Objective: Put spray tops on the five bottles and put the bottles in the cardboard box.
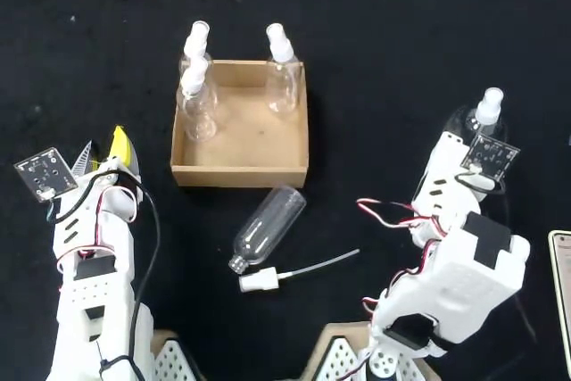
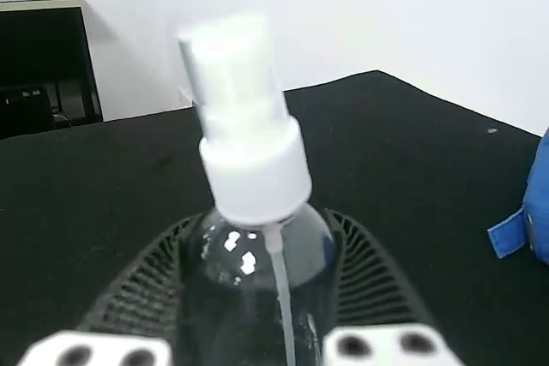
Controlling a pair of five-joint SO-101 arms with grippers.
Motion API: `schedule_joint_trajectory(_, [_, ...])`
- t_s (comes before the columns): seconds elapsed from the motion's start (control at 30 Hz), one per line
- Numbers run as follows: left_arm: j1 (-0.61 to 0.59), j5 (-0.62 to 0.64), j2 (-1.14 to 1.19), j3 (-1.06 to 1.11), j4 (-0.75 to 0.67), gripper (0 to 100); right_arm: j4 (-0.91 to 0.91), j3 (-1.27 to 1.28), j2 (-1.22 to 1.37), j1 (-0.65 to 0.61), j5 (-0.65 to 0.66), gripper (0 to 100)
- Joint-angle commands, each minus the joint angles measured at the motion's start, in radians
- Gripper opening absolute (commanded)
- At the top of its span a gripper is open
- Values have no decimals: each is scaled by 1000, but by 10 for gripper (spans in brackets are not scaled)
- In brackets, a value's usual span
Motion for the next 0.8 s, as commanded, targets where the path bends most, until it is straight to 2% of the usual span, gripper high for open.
schedule_joint_trajectory(0.0, [7,5,2,-21,-26,159,-23,10,-8,-9,0,66])
schedule_joint_trajectory(0.27, [7,5,2,-21,-26,159,-17,10,-5,-11,0,188])
schedule_joint_trajectory(0.77, [5,5,2,-22,-28,159,-21,44,-8,-23,0,195])
